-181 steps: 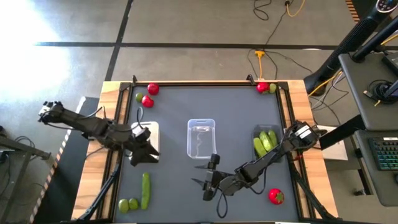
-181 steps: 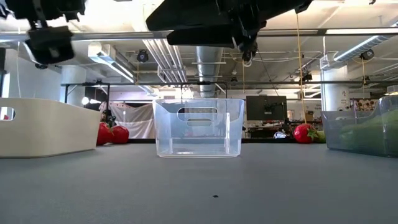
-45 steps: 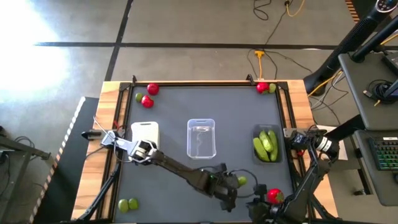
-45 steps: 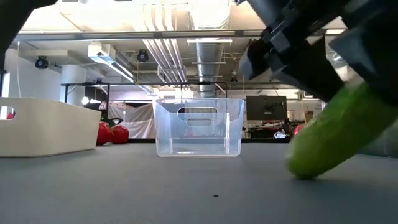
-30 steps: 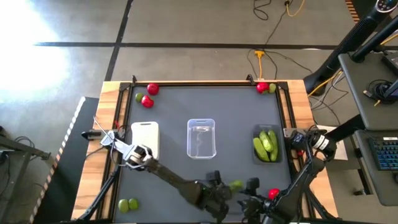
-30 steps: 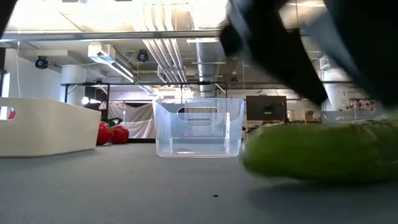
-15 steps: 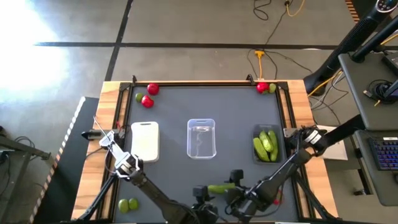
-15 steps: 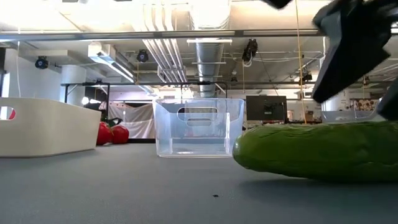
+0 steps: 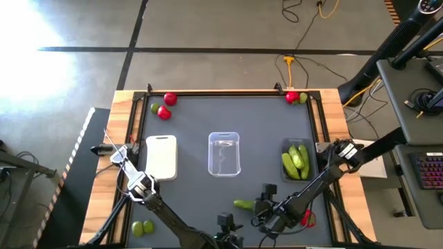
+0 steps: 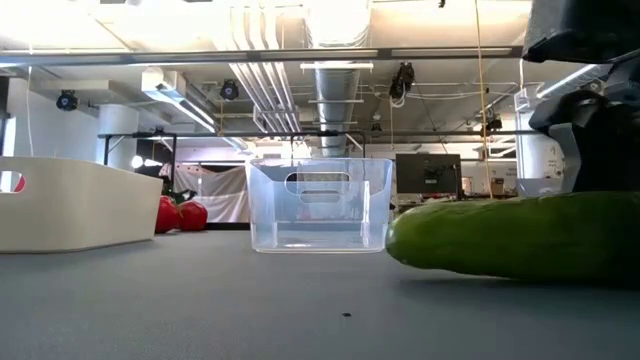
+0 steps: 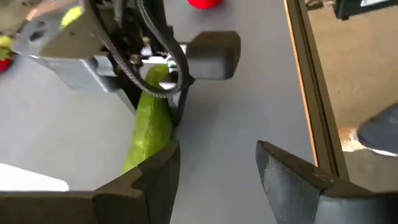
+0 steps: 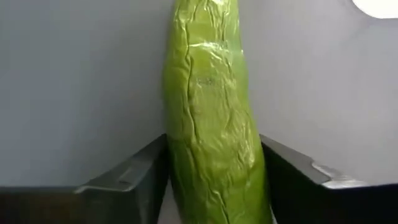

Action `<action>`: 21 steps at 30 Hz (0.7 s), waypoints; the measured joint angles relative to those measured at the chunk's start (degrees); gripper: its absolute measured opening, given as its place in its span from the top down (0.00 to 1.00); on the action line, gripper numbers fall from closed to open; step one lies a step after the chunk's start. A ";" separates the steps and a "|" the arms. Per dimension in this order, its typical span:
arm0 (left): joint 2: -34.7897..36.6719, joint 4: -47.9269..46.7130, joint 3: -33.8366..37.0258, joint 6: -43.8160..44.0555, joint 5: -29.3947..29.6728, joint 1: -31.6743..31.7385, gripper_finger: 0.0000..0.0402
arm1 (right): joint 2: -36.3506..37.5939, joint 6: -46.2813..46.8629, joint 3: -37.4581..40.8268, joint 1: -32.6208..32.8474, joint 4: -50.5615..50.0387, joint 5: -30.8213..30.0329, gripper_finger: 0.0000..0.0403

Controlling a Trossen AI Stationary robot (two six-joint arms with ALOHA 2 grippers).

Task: Sort produce into baskets
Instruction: Put the green cucumber into the black bin

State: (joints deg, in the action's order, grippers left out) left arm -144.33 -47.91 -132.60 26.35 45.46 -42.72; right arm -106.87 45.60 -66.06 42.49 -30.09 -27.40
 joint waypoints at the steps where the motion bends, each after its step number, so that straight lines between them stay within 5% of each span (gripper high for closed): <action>1: 0.00 0.23 0.00 -0.01 0.74 -0.03 0.52 | 0.00 0.02 0.00 0.11 -0.04 -0.61 0.51; 4: 0.00 2.69 0.00 -0.73 2.70 0.01 0.52 | 0.22 -0.23 -0.46 1.11 -1.65 -3.89 0.60; 8: 0.02 2.83 -0.02 -2.00 4.02 0.07 0.52 | 3.86 6.04 -2.44 2.29 -12.66 -5.84 0.61; 17: 0.02 1.73 2.33 0.50 5.11 0.56 0.52 | 16.14 48.17 -1.68 3.75 -57.36 -8.45 0.61; 21: 0.02 2.39 2.58 0.83 5.15 0.67 0.52 | 22.33 55.82 3.46 2.39 -58.18 -6.13 0.59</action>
State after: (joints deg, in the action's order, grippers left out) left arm -144.31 -45.53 -130.02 27.18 50.61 -42.05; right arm -84.54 101.42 -62.60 44.87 -88.27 -33.53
